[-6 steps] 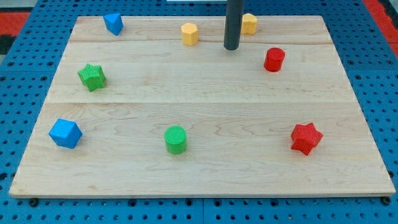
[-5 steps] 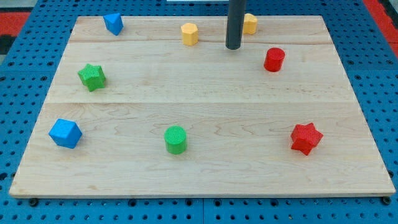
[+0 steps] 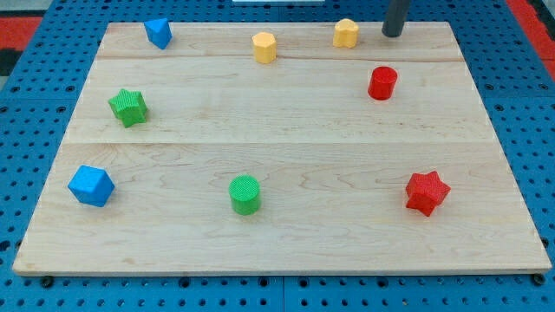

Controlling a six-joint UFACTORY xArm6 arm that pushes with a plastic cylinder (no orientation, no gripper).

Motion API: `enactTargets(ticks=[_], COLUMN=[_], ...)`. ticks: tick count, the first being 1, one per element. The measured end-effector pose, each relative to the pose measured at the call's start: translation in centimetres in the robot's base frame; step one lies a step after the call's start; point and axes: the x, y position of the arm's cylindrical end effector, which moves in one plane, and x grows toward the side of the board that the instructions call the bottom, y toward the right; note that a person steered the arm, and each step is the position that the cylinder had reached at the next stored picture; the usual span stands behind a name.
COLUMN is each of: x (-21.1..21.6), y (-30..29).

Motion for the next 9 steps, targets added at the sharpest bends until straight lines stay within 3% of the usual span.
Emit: enactTargets(ticks=[3,9], x=[1.6,0.7], y=[-10.7,-16.5])
